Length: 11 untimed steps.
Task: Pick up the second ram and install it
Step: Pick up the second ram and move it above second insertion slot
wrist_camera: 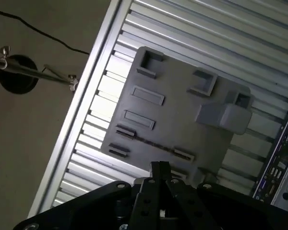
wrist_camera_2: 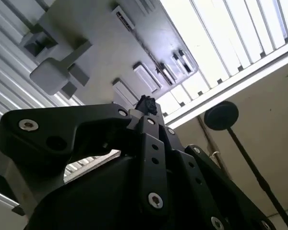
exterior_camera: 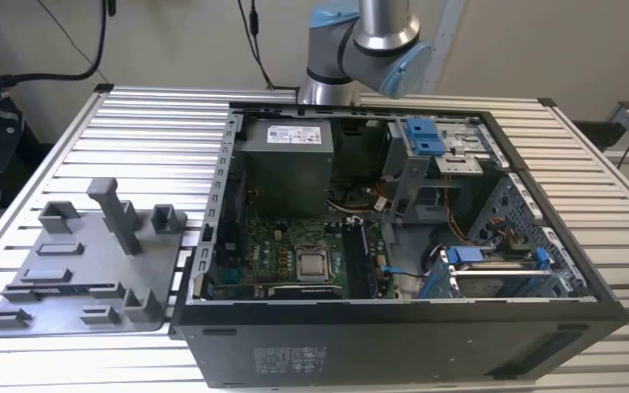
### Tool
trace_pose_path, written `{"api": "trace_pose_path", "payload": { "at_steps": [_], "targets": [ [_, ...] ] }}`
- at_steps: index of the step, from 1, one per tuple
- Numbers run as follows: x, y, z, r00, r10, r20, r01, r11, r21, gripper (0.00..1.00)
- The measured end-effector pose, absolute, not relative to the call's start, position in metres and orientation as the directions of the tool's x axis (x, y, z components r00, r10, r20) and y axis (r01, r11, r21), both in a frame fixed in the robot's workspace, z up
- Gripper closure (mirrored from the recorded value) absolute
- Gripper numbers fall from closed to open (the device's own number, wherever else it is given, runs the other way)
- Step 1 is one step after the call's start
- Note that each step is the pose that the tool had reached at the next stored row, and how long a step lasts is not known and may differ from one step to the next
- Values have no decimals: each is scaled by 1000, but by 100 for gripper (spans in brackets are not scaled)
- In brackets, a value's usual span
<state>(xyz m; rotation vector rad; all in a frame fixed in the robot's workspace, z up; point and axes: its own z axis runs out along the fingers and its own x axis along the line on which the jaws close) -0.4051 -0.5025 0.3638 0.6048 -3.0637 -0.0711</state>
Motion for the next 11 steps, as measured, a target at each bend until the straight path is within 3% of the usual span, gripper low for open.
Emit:
{"api": "trace_pose_path", "payload": {
  "at_steps": [11],
  "targets": [
    [-405,-503,364,-855,-518,9,-517,855,48,89]
  ]
}}
